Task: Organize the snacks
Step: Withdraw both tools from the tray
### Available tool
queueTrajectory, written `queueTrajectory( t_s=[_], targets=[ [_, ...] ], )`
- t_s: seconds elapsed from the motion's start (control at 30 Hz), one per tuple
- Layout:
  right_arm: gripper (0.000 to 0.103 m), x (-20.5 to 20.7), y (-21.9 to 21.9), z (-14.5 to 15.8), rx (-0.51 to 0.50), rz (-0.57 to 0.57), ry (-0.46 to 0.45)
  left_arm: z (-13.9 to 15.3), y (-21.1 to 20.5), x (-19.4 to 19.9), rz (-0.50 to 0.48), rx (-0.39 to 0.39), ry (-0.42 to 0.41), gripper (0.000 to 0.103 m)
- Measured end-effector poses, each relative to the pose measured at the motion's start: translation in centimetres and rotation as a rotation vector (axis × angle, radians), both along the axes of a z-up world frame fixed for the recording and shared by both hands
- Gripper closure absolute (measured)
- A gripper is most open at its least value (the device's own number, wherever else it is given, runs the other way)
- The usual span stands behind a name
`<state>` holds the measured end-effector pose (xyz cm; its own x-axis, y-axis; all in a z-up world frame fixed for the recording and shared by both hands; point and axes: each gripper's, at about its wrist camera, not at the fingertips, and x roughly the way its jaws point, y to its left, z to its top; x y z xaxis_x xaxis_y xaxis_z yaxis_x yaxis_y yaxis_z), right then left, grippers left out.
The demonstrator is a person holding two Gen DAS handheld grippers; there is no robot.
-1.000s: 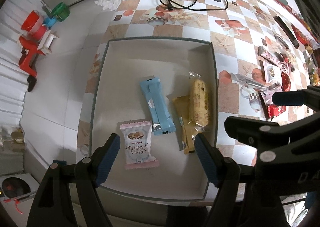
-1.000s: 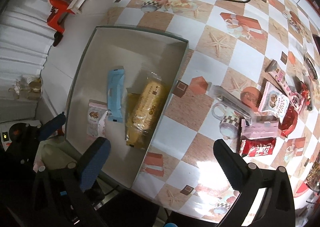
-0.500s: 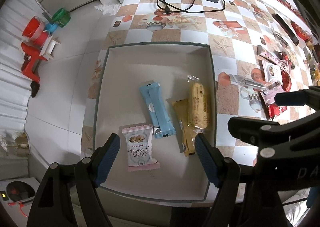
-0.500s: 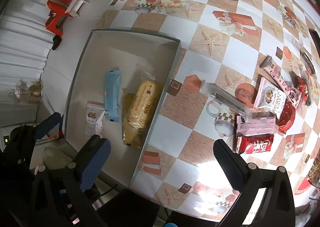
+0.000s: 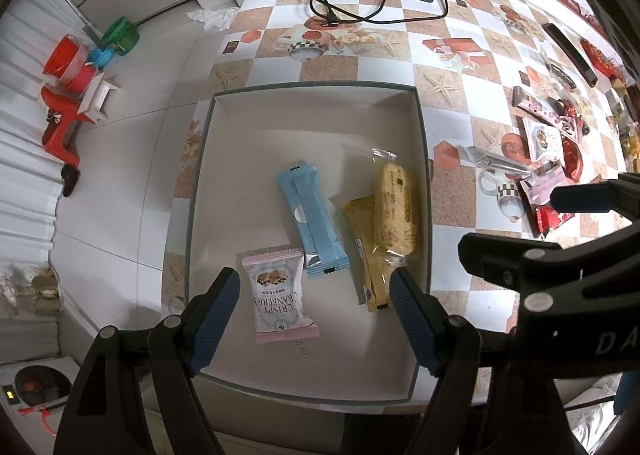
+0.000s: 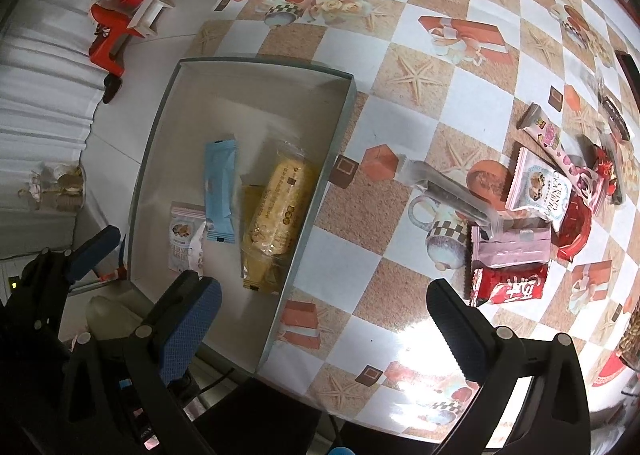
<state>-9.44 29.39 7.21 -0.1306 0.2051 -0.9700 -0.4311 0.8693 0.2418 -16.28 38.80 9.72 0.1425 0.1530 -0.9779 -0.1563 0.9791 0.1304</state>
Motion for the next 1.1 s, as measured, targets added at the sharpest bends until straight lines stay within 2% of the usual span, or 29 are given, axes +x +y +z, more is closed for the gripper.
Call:
queueTrajectory(
  t_s=[0.83, 1.0, 1.1],
  targets=[
    [0.000, 0.3, -2.1, -0.4, -0.002, -0.055, 0.011, -0.2, -1.4, 0.6, -0.046, 0.001, 0.016, 0.022],
    [0.000, 0.5, -4.1, -1.5, -0.011, -0.104, 0.038, -1.0, -2.1, 0.7, -0.069, -0.010, 0.053, 0.022],
    [0.000, 0.8, -6.6, -3.3, -0.037, -0.171, 0.083, -1.5, -2.7, 0.7, -0.090, -0.034, 0.076, 0.022]
  ],
)
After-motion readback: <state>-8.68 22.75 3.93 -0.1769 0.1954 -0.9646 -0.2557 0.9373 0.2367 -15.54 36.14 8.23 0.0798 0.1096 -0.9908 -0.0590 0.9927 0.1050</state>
